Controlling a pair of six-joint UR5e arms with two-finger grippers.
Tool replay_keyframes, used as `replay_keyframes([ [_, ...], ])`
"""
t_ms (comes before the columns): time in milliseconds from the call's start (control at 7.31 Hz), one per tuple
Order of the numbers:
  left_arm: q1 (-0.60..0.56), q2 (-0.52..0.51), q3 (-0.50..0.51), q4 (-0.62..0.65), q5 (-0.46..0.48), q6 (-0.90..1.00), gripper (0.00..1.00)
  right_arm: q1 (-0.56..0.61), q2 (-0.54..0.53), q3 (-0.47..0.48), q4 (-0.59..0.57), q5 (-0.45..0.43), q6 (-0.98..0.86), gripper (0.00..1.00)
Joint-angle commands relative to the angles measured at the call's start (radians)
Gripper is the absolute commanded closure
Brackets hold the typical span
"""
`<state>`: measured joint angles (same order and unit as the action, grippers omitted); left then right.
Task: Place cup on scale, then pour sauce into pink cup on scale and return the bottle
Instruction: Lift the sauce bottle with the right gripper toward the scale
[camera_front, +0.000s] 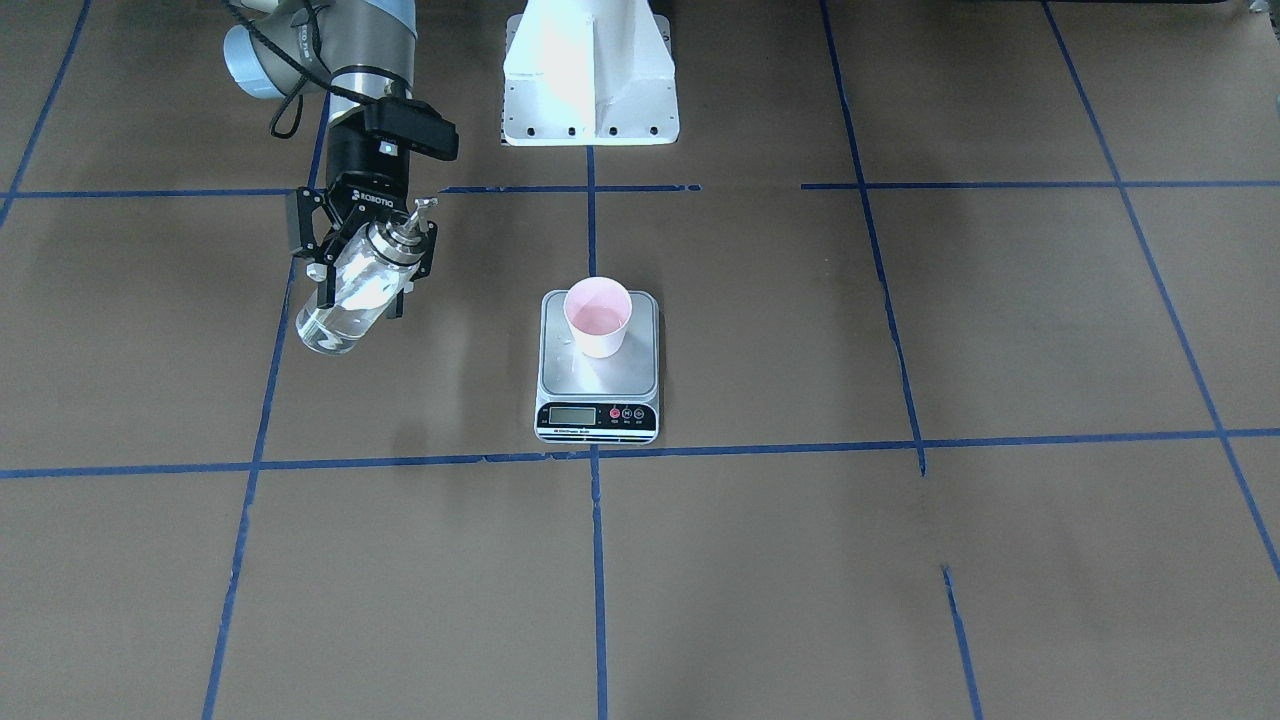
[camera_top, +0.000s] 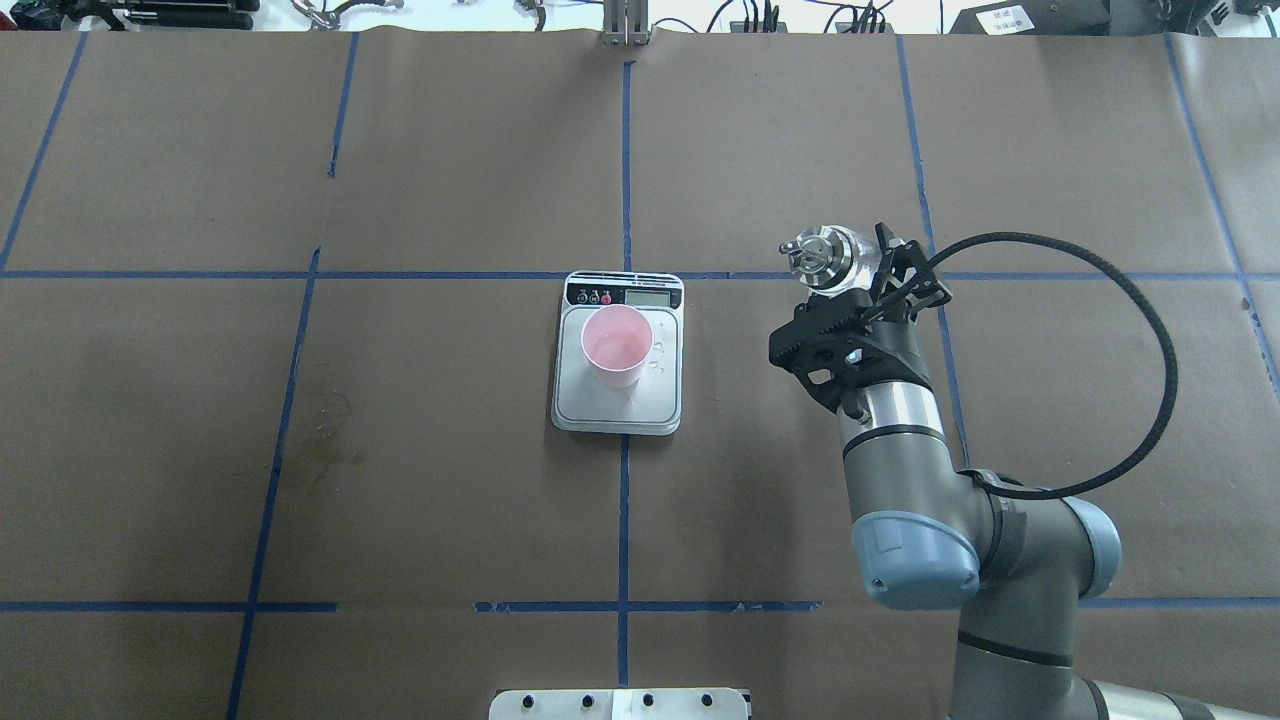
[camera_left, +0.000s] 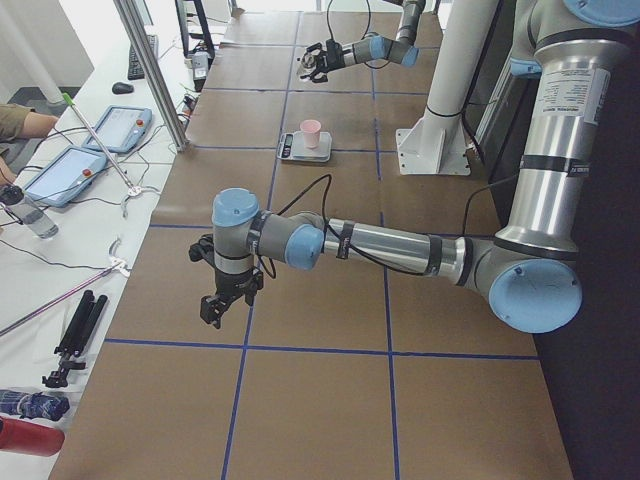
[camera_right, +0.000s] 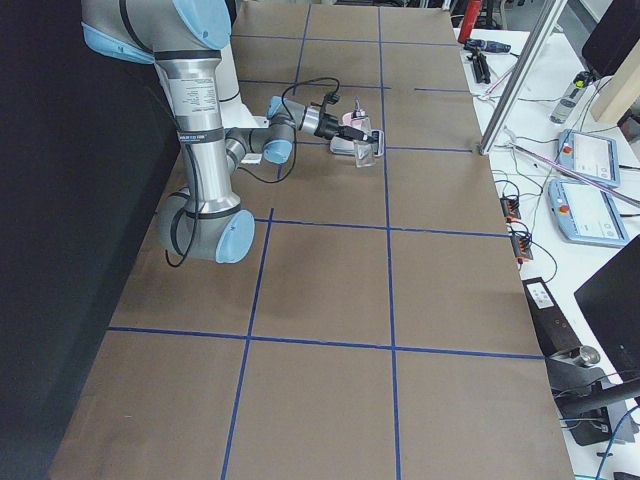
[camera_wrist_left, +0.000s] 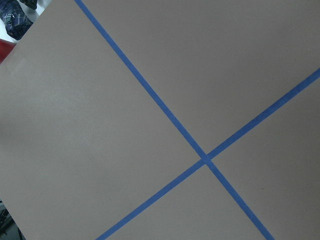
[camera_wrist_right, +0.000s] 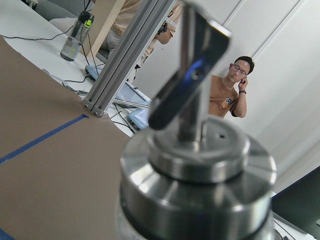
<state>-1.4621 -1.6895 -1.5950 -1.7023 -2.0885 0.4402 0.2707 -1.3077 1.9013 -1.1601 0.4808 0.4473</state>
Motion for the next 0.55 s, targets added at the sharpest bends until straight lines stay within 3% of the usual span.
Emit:
replay_keyframes([
  [0, -0.001, 0.005, 0.000, 0.004, -0.004, -0.001, 0.00, -0.033, 0.051, -0.040, -0.081, -0.064, -0.035, 1.00],
  [410, -0.012, 0.016, -0.006, 0.007, -0.031, -0.002, 0.00, -0.034, 0.112, -0.118, -0.090, -0.158, -0.154, 1.00],
])
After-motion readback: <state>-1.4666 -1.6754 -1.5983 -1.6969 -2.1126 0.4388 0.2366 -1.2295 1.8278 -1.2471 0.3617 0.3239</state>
